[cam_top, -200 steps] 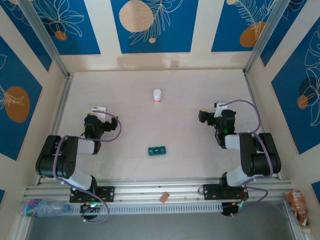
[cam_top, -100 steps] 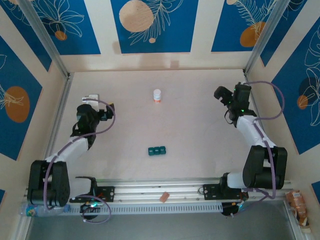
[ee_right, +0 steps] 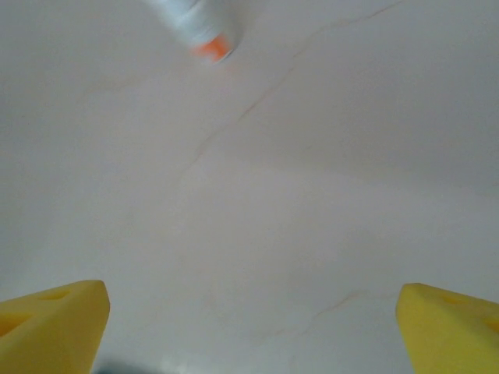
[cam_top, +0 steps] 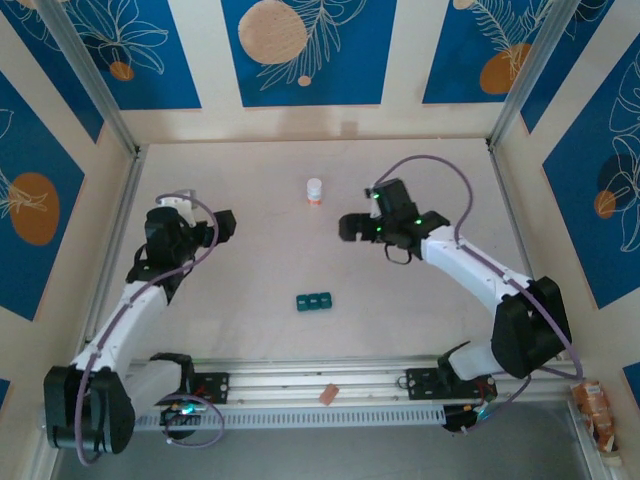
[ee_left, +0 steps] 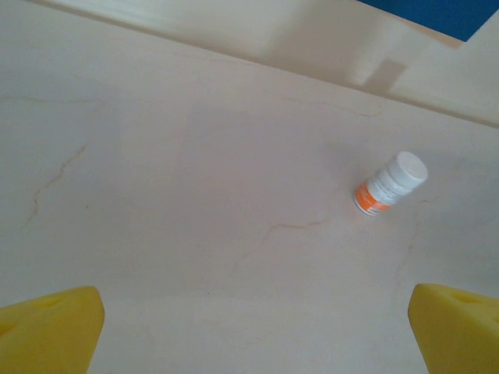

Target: Sort the pills into containers

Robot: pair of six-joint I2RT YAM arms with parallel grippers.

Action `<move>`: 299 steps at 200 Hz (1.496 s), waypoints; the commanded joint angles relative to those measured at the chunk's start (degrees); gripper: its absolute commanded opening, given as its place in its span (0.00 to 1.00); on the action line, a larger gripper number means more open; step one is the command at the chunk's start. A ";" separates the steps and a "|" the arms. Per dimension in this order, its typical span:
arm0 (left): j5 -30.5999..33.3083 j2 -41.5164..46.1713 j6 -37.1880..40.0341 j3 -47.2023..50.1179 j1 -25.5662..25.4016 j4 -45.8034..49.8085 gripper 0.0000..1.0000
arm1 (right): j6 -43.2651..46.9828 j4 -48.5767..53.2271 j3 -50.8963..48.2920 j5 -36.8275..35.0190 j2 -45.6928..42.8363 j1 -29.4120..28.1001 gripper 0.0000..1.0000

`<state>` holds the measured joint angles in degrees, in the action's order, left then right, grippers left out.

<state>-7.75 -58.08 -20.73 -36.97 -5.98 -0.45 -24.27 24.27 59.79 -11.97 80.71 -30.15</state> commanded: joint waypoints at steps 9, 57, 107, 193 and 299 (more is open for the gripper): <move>-1.61 3.71 -4.17 -0.64 -3.24 7.71 1.00 | 2.09 5.32 -2.53 -2.91 -0.82 -9.30 0.94; 2.09 4.01 -7.13 1.96 -12.11 7.51 1.00 | -1.50 8.29 -4.78 -10.05 1.10 -23.68 0.95; 5.32 -0.21 -8.01 2.37 -15.69 5.08 1.00 | -2.92 10.38 -3.54 -14.22 9.82 -31.39 0.97; 6.19 -2.27 -7.48 2.42 -15.73 4.49 1.00 | -1.22 8.84 1.07 -14.97 20.13 -31.76 0.98; 5.29 -2.82 -7.64 3.40 -15.73 4.50 1.00 | -0.78 3.78 3.69 -6.90 21.55 -21.96 0.97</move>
<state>-2.31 -60.20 -28.03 -34.44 -21.30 5.17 -25.15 29.45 61.04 -22.39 101.60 -53.71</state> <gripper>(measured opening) 0.998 0.969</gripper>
